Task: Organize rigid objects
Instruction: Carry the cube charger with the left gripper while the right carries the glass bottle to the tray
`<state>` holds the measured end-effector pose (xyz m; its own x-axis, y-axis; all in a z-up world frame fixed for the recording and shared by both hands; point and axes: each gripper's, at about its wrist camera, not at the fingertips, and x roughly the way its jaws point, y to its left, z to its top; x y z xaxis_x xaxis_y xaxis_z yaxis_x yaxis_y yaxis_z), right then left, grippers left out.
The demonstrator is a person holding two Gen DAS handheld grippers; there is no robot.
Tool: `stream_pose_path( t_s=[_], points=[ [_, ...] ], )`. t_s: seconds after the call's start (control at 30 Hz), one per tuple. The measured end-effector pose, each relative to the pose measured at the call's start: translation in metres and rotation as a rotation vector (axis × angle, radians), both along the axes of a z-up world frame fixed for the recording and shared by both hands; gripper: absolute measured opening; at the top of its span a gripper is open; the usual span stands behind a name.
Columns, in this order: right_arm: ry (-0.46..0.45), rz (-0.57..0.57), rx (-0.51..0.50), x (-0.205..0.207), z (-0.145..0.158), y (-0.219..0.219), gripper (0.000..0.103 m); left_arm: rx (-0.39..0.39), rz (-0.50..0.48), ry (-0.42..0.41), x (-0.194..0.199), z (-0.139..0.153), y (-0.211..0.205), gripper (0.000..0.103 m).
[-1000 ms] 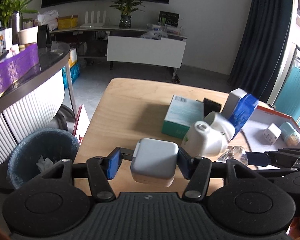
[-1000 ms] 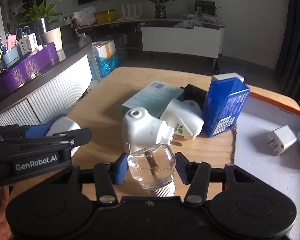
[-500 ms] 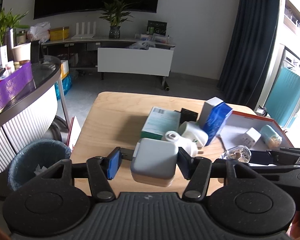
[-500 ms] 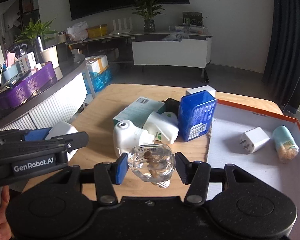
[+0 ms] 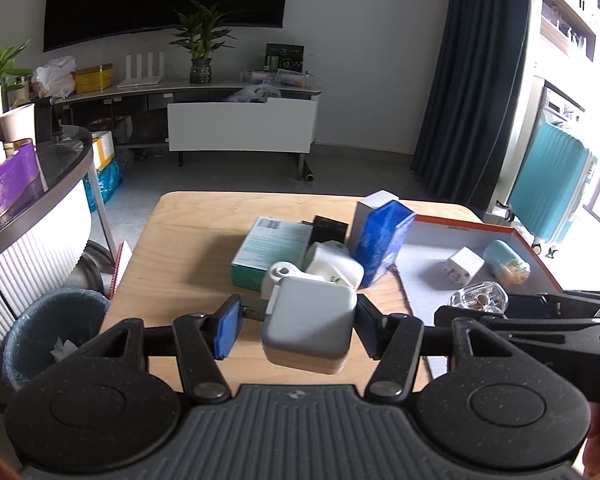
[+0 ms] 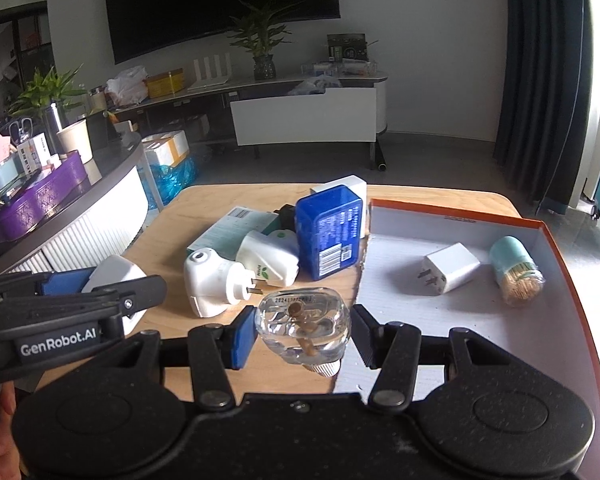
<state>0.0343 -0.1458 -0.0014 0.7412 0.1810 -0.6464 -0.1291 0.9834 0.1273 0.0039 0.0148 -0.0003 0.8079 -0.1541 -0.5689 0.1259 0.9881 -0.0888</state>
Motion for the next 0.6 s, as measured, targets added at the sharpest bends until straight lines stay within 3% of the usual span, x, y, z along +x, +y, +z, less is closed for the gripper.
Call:
stream_pose_path(
  t_s=[0.6],
  points=[
    [-0.016, -0.114, 0.012, -0.011, -0.001, -0.051, 0.062, 0.028, -0.086, 0.005, -0.001, -0.003, -0.044, 0.059]
  ],
)
